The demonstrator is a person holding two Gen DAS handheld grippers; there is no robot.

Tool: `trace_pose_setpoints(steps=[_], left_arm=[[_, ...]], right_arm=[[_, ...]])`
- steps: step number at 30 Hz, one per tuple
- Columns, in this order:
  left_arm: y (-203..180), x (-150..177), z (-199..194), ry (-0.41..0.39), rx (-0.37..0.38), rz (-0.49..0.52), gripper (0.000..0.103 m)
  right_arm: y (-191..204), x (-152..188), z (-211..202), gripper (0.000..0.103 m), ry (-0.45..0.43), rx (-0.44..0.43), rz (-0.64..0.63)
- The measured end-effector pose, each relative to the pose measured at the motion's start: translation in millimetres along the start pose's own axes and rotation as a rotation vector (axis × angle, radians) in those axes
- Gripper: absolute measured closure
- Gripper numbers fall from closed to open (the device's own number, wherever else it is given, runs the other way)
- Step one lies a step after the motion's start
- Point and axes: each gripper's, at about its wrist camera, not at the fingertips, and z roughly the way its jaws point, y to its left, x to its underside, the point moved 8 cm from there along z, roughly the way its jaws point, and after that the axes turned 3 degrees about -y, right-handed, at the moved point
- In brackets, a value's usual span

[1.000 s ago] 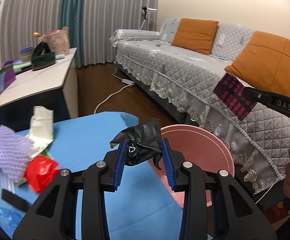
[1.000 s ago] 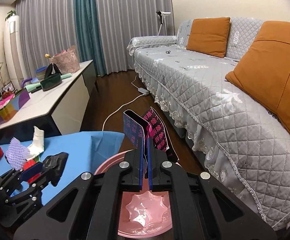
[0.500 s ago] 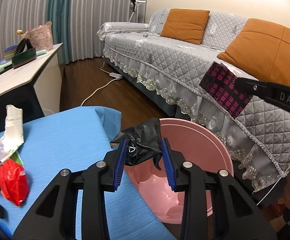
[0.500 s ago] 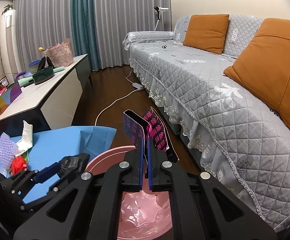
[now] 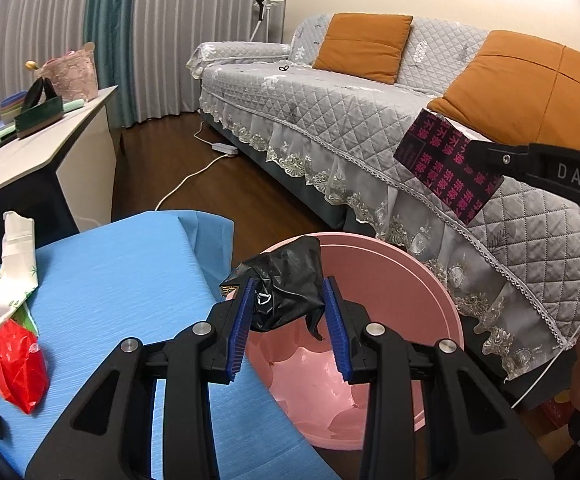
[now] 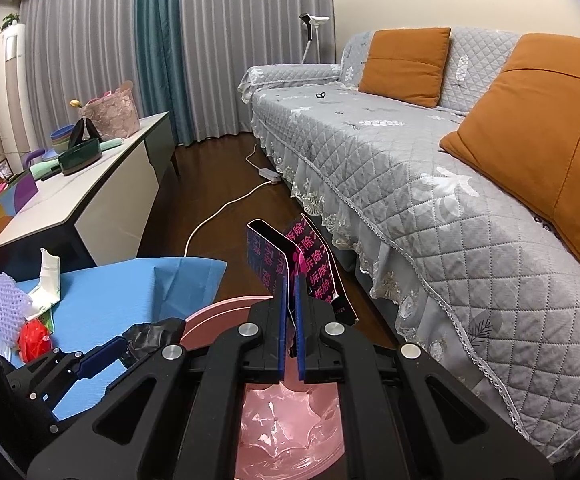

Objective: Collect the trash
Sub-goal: 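Open both grippers to drop the black bag and pink wrapper into the bin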

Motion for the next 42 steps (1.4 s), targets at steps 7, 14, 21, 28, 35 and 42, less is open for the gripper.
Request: trace_pose_setpoints(steps=[7,14,21,28,35,42], left_arm=[[-10,1,-2,0.015,0.052,0.014,0.061],[1,6,-21,0.007,0.022,0.011,0.046],[17,-2,-63,-0.038,-0.003,0.012,0.052],[41,-9,-106,-0.088,-0.036,-0.011,0.059],[73,1,-143,-0.105,-0.08,-0.03,0.065],[147,23,-195,-0.122,-0.206,-0.112,0.066]], right_arm=[[-3,-3,-3,0.094,-0.014,0.015,0.0],[-2,-14,-10,0.062,-0.033,0.031,0.028],[14,-27,-32,0.062,-0.079,0.011,0.026],[41,-31,-55,0.062,-0.105,-0.042,0.019],[68,-29,-75,0.062,-0.119,-0.083,-0.006],[104,-18,-88,0.063,-0.116,-0.182,-0.021]])
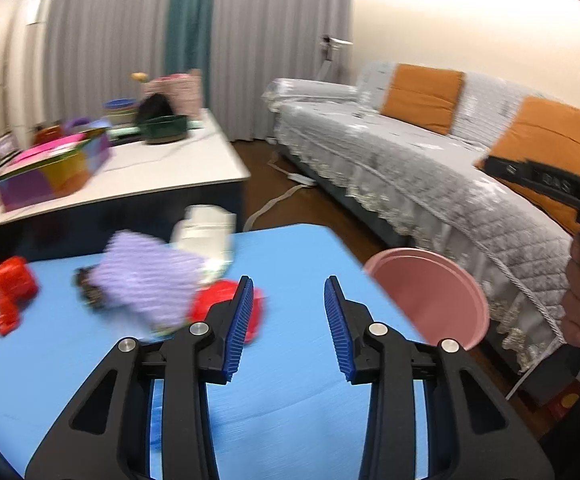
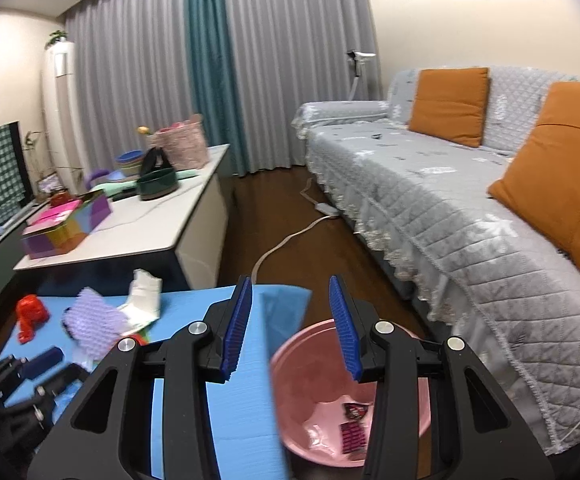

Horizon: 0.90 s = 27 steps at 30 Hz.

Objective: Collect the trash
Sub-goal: 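Grasp one red plastic bag with the left gripper while the right grasps another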

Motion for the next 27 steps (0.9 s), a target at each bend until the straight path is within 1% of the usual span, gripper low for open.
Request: trace_pose_setpoints(steps=[4,5,6,7,11,15,18,20,21,22,23,25,26,27], left_arm=[[59,8,-14,-0.005,-0.097,-0.069,0.068],[71,11,-16,-0.006,-0.118,-0.085,0.069],[86,14,-20,-0.008,-0.143,-0.107,0.07],[94,16,-21,-0.01,-0.157,-0.116,0.07],[131,25,-28,-0.018,-0.231,-0.125,0.07],[180,33,-32,-0.026,-0.307,-0.178,0.07],[218,36,-33,-0.036,-0.373,-0.22,0.07],[236,38,-33,-0.041,-0.4,-0.242,0.07],[247,38,-32,-0.043,-0.423,-0.245,0.07],[255,38,-30,-0.045,-0.44,-0.244,0.07],[267,38,-27,-0.045,-0.46,-0.245,0.07],[287,39,-20,-0.036,-0.484,-0.26,0.065],[297,40,-17,-0.029,-0.493,-0.273,0.055],[307,42,-13,-0.023,-0.501,-0.292,0.048]], right_arm=[[27,16,4,0.067,0.026,-0.065,-0.003],[36,21,7,0.069,0.042,-0.082,-0.002],[44,27,10,0.069,0.06,-0.101,0.001],[53,33,13,0.07,0.077,-0.121,0.006],[89,49,26,0.07,0.11,-0.175,-0.012],[125,64,40,0.068,0.128,-0.212,-0.056],[151,78,56,0.058,0.157,-0.239,-0.081],[165,84,65,0.047,0.168,-0.256,-0.098],[172,87,70,0.045,0.173,-0.264,-0.108],[176,89,73,0.039,0.176,-0.268,-0.114],[182,92,78,0.03,0.184,-0.271,-0.123],[189,98,90,0.019,0.211,-0.27,-0.132],[193,102,96,0.018,0.229,-0.271,-0.136],[195,107,101,0.018,0.246,-0.272,-0.141]])
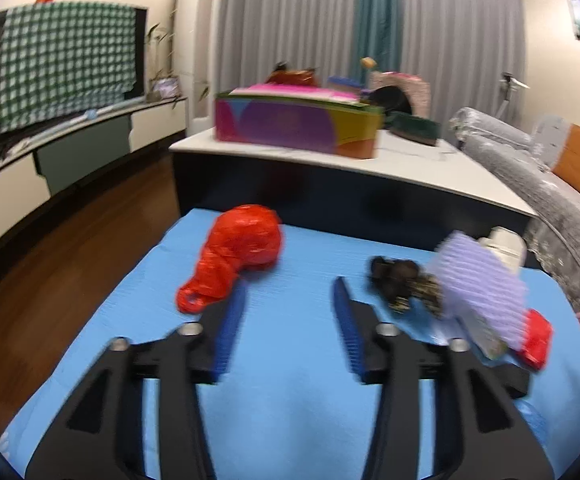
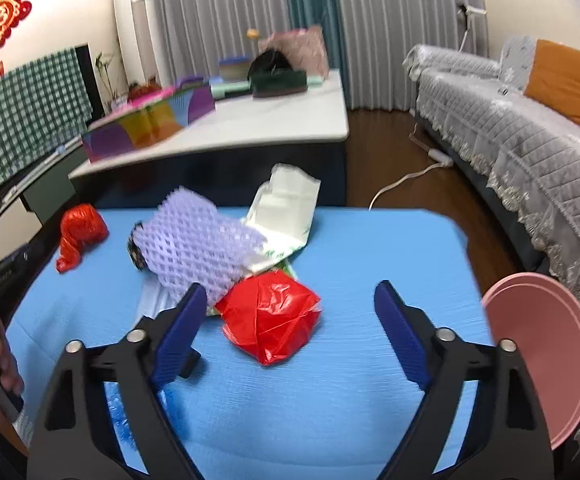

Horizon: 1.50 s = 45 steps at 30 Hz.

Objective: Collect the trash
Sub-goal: 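Grasp one red plastic bag with the left gripper while the right grasps another, then carry both red plastic bags in the grippers over the pink bin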

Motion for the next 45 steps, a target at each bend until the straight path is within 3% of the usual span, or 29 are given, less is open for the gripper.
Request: trace_pose_setpoints(steps=[5,7,17,19,22,23,27,32,45], left_arm=[[25,5,38,0.073,-0.061,-0.009,0.037],[33,6,54,0.108,-0.097,0.011,0.037],[46,-4,93,0.169,-0.129,0.018,0.035],[46,-5,98,0.177,-0.126,0.016,0.038],[45,-3,100,0.188,-0.125,0.01,0.057],[43,-1,100,0.193,-0.121,0.011,0.064],[40,2,95,0.187,-0.124,0.015,0.067],[34,-1,84,0.17,-0.116,0.0,0.068],[-28,-7,15,0.075,-0.002,0.051,0.068]], right_arm=[[5,12,35,0.012,0.093,0.005,-0.019],[9,18,46,0.012,0.126,0.0,-0.034],[27,31,70,0.011,0.179,-0.002,-0.137],[26,30,70,0.011,0.179,0.005,-0.141],[24,29,71,0.016,0.177,0.009,-0.145],[23,30,71,0.02,0.18,0.007,-0.143],[21,29,69,0.024,0.185,-0.006,-0.134],[16,24,57,0.026,0.159,-0.004,-0.13],[-11,7,1,0.027,0.06,0.011,-0.078]])
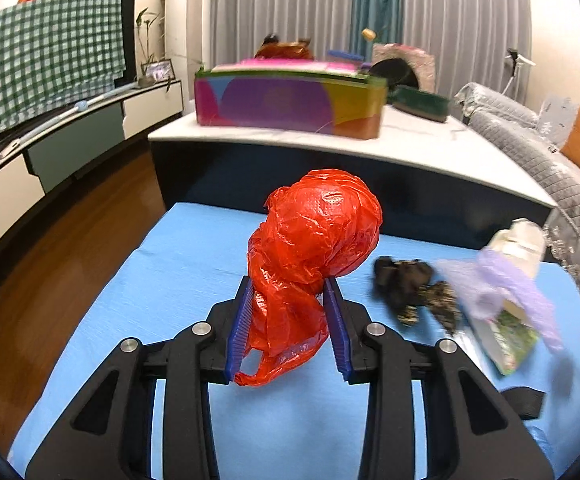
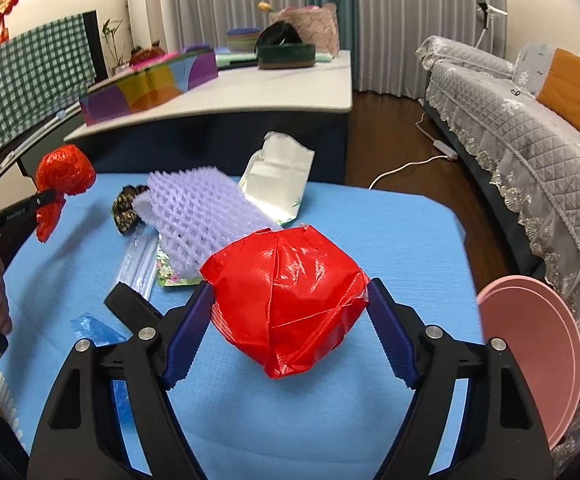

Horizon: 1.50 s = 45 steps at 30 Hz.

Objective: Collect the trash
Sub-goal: 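Carry both red plastic bags in the grippers over the pink bin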

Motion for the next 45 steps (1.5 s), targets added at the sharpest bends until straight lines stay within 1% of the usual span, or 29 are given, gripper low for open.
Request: trace_pose_setpoints(steps=[7,13,18,31,37,45], left_arm=[[-25,10,-36,-0.018,0.038,0.024,0.068],[-52,26,-63,-0.011,0.103,0.023,0.068],[-79,32,-83,-0.026,0.159,0.032,0.068],[-146,48,-110,-0.038,0.27,0.113,0.068],[-170,51,-116,-0.038,0.311,0.138,0.068],[-194,56,-119,-0.035,0.349,0.162,0.068]], right_arm=[[-14,-6,-35,0.027,-0.062,0.005,0.025],[-30,-13,-64,0.027,-0.115,0.019,0.054],[-43,-13,-86,0.027,-0.151,0.04,0.063],[-89,-4,-130,0.027,-0.2,0.123,0.108],[-104,1,-140,0.027,-0.205,0.152,0.122],[-120,6,-147,0.027,-0.209,0.175,0.136]])
